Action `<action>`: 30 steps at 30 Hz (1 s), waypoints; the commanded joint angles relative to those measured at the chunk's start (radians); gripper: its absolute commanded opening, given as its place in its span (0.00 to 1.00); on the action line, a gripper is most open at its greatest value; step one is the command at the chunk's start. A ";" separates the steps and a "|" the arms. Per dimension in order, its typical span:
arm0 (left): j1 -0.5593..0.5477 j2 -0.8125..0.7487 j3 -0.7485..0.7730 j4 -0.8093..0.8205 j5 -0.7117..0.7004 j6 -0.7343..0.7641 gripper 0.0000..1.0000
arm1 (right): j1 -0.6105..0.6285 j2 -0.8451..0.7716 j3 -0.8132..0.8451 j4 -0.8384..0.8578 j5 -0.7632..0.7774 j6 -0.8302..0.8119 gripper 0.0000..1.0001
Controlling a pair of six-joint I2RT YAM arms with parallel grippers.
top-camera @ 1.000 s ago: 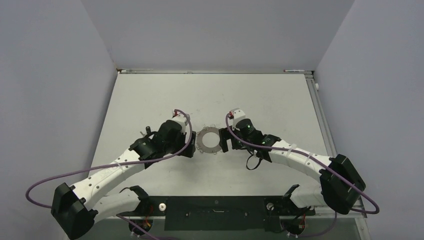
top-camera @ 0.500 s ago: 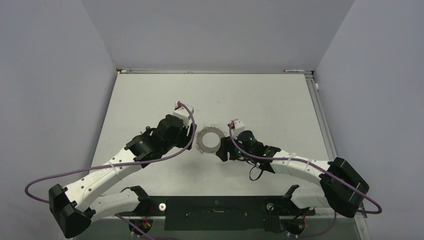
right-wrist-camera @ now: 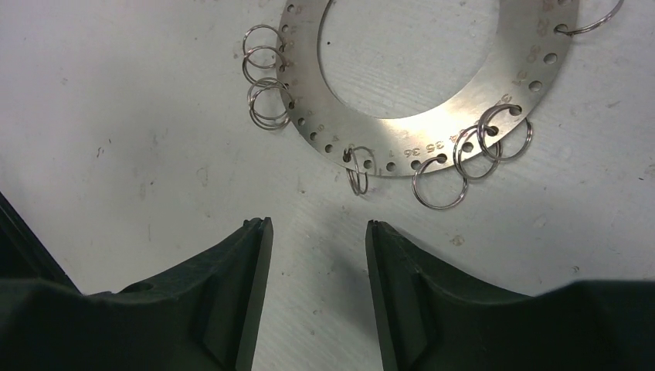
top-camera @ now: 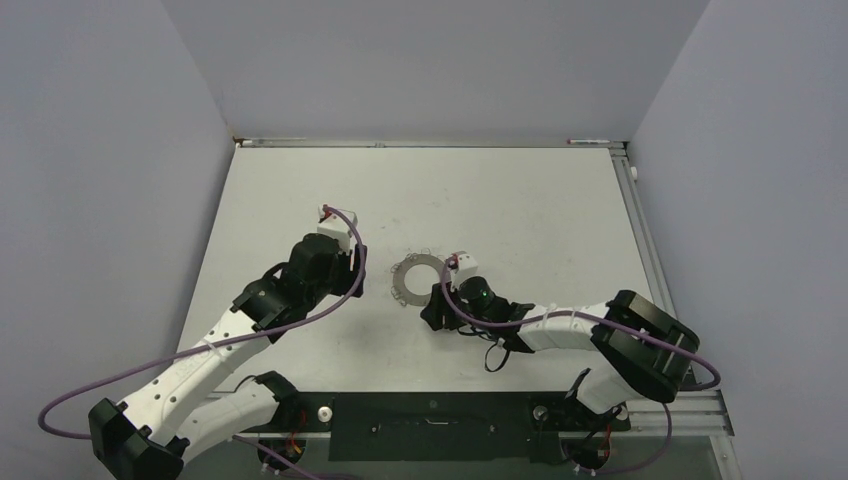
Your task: Put the keys on the keyring
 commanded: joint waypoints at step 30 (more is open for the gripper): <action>-0.002 -0.029 0.000 0.050 0.006 0.022 0.58 | 0.006 0.193 0.038 0.164 0.134 0.021 0.34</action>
